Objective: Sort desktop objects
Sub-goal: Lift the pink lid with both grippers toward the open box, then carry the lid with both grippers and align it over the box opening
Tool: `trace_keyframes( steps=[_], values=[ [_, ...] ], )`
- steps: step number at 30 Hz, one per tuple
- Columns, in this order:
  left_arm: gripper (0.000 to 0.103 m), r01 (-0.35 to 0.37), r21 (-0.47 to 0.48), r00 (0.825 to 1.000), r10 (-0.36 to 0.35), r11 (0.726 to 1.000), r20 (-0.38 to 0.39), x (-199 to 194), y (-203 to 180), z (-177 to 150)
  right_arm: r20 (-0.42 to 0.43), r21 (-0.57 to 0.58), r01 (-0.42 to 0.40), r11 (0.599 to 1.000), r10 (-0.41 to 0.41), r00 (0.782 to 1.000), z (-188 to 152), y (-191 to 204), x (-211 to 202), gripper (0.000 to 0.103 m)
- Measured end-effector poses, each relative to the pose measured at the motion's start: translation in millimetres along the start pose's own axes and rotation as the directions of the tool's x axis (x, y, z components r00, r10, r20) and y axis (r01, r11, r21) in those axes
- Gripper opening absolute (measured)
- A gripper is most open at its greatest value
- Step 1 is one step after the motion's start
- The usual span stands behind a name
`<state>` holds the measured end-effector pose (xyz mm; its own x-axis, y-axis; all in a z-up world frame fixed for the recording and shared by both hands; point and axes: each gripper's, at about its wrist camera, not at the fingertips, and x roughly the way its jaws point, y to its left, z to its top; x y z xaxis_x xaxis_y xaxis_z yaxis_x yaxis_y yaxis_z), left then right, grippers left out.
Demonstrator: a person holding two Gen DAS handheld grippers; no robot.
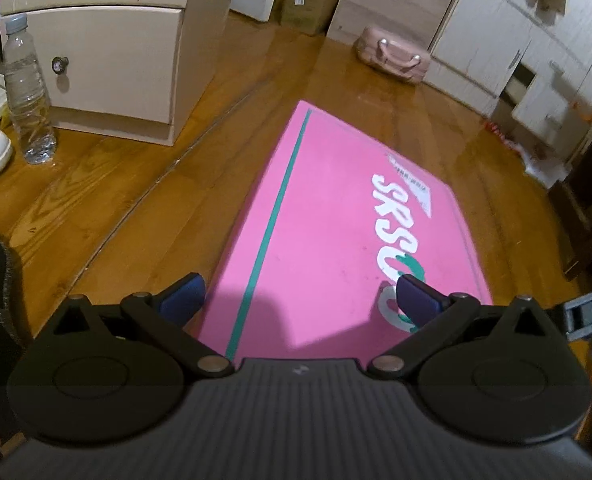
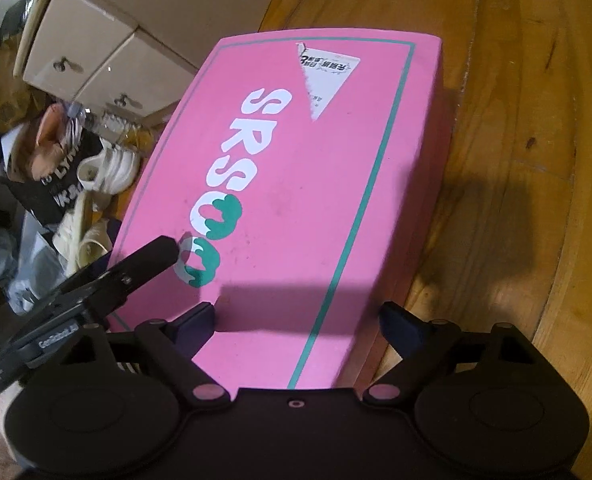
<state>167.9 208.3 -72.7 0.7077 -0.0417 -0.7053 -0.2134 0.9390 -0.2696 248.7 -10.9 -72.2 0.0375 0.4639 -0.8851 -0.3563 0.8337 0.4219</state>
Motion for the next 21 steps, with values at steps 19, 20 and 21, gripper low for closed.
trace_keyframes(
  steps=[19,20,21],
  values=[
    [0.103,-0.042,-0.080,0.998,0.038,0.996,-0.056,7.8,12.3,-4.2,0.063,0.225,-0.170,0.959,0.160,0.985,-12.4,-47.7,23.4,0.094],
    [0.103,-0.046,-0.084,0.998,0.042,0.995,-0.055,8.1,11.4,-3.5,0.060,0.233,-0.167,0.958,0.158,0.986,-11.3,-47.1,23.2,0.093],
    [0.103,-0.049,-0.086,0.997,0.045,0.995,-0.056,8.4,10.6,-2.7,0.054,0.229,-0.159,0.960,0.151,0.987,-10.7,-45.0,23.1,0.093]
  ],
)
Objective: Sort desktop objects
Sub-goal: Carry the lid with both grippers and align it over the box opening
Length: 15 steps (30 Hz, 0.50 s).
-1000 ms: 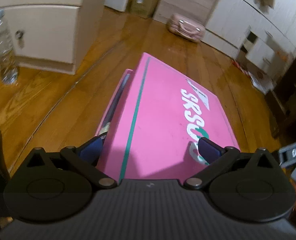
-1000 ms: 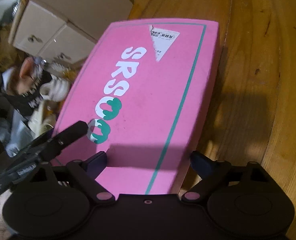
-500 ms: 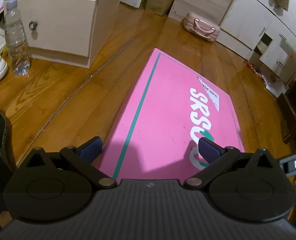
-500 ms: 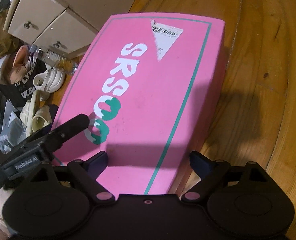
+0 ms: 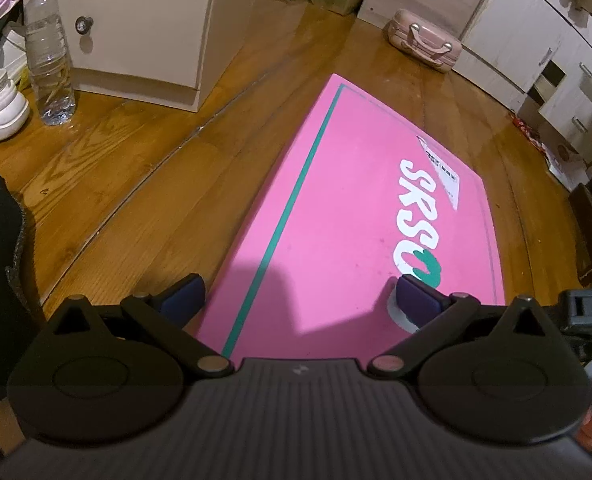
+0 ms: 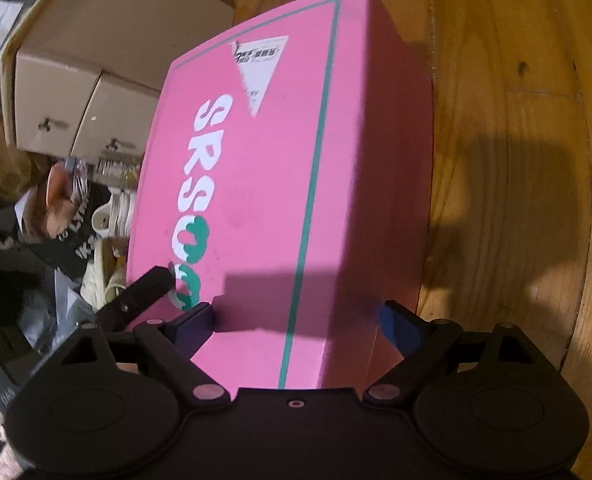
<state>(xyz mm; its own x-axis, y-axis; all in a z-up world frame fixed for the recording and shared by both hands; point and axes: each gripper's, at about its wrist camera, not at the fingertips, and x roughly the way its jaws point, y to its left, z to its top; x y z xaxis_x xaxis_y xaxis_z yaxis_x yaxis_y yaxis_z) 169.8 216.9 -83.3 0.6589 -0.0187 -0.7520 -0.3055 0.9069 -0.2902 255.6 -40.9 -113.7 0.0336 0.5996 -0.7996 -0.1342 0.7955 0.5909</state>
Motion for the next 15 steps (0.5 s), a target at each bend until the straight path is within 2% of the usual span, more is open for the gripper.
trace_keyframes(
  steps=[4,8,12,15],
  values=[
    [0.103,0.009,0.004,1.000,-0.009,1.000,0.003,-1.5,0.7,1.5,0.010,-0.058,0.035,0.998,-0.035,0.999,-1.7,10.2,-5.7,0.087],
    [0.103,0.032,0.093,0.999,-0.033,0.995,0.009,-3.7,-3.5,2.7,0.059,-0.141,0.075,0.987,-0.068,0.996,-7.3,20.3,-13.7,0.080],
    [0.103,0.033,0.081,0.999,-0.033,0.996,0.003,-3.4,-4.1,7.7,0.080,-0.123,0.090,0.988,-0.081,0.994,-5.9,22.3,-17.4,0.074],
    [0.103,0.038,0.065,0.999,-0.038,0.997,0.001,-4.0,-3.5,10.2,0.097,-0.089,0.090,0.992,-0.081,0.992,-4.1,19.2,-23.2,0.065]
  ],
)
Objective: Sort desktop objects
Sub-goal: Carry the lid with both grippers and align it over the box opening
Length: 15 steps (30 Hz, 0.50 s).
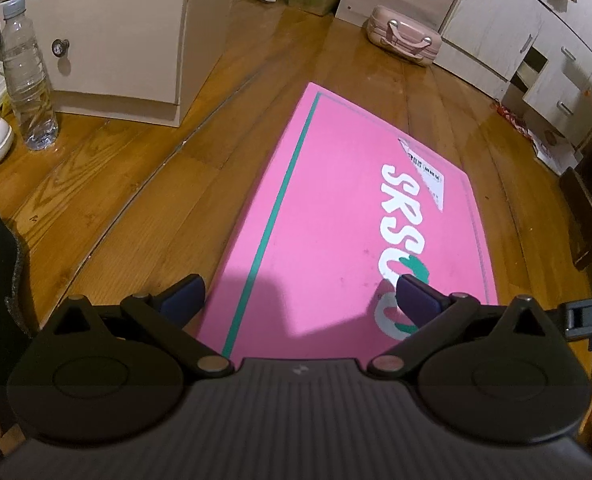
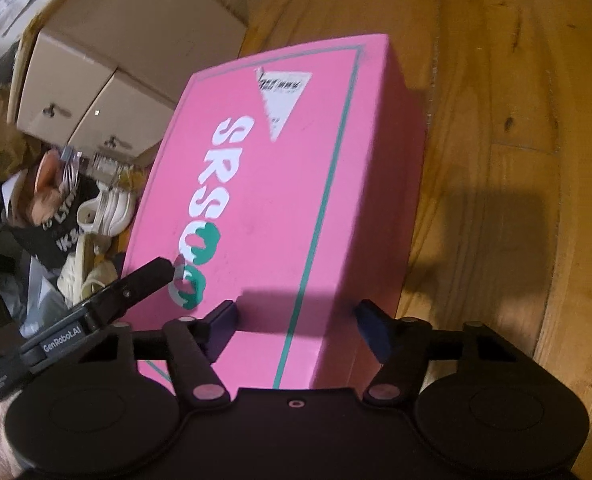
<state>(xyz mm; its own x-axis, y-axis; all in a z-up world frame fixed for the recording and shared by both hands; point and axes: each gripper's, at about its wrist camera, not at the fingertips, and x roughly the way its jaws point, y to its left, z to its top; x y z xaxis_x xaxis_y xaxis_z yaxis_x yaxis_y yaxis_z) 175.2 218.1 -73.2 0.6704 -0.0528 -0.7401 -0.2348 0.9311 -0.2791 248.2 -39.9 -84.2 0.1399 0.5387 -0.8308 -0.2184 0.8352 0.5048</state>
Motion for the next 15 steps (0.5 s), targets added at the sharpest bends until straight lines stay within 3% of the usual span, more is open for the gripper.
trace_keyframes(
  steps=[2,6,10,15],
  values=[
    [0.103,0.005,-0.028,1.000,-0.005,1.000,-0.003,0.3,2.3,2.2,0.009,-0.004,0.000,1.000,0.000,1.000,0.3,-0.1,-4.9,0.059],
    [0.103,0.014,-0.125,1.000,-0.016,0.992,-0.016,5.4,17.1,7.1,0.012,-0.041,-0.017,0.999,0.017,1.000,-2.3,1.4,-12.3,0.058],
    [0.103,-0.085,-0.078,0.996,0.083,0.993,-0.031,11.4,17.5,9.8,0.013,-0.054,0.014,0.998,-0.013,1.000,0.9,7.9,-10.3,0.060],
    [0.103,-0.079,-0.057,0.996,0.077,0.995,-0.035,13.6,9.8,4.9,0.022,-0.087,0.051,0.995,-0.049,0.999,7.6,15.0,-4.7,0.066]
  ],
)
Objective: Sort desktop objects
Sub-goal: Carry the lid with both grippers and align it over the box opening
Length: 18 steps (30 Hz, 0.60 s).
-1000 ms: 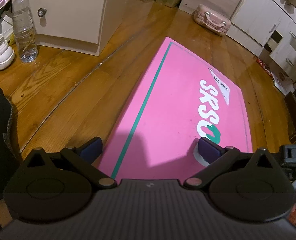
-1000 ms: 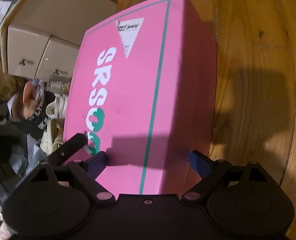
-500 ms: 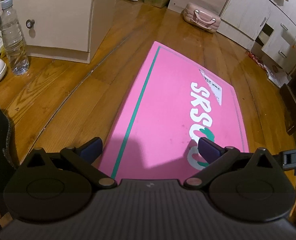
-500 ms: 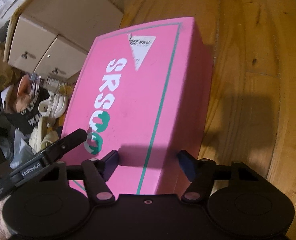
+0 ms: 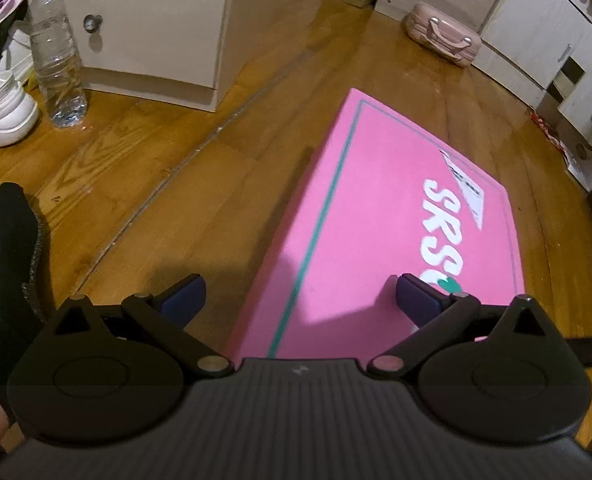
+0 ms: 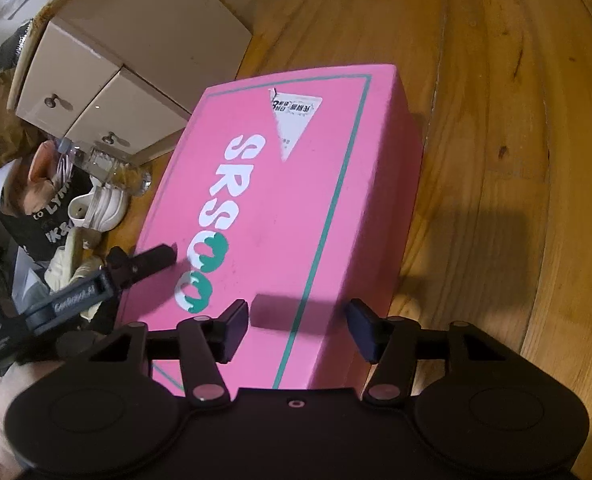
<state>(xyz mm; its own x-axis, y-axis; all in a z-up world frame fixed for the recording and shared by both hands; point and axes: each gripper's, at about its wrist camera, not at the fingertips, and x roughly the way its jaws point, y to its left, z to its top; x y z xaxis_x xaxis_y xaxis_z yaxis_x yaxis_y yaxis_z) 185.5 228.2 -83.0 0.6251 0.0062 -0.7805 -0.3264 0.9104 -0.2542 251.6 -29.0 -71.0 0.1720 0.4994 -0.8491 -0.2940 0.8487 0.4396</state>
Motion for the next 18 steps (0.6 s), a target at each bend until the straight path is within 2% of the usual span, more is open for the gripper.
trace_keyframes(
  steps=[5,11,14,18],
  values=[
    [0.103,0.015,0.019,1.000,-0.015,1.000,-0.003,1.5,-6.6,-2.7,0.005,-0.018,0.022,1.000,-0.022,1.000,3.2,4.4,2.4,0.066],
    [0.103,0.050,0.017,0.998,-0.050,0.999,-0.028,10.2,-2.6,3.7,0.004,-0.214,0.106,0.971,-0.108,0.994,-0.4,32.2,4.7,0.069],
    [0.103,0.069,0.011,0.997,-0.069,0.998,-0.040,12.8,0.0,4.6,0.001,-0.271,0.163,0.949,-0.169,0.986,-2.2,44.0,10.5,0.071],
    [0.103,0.088,-0.002,0.995,-0.088,0.996,-0.048,17.1,1.5,3.5,-0.007,-0.264,0.191,0.946,-0.199,0.980,1.3,48.8,15.4,0.074]
  ],
)
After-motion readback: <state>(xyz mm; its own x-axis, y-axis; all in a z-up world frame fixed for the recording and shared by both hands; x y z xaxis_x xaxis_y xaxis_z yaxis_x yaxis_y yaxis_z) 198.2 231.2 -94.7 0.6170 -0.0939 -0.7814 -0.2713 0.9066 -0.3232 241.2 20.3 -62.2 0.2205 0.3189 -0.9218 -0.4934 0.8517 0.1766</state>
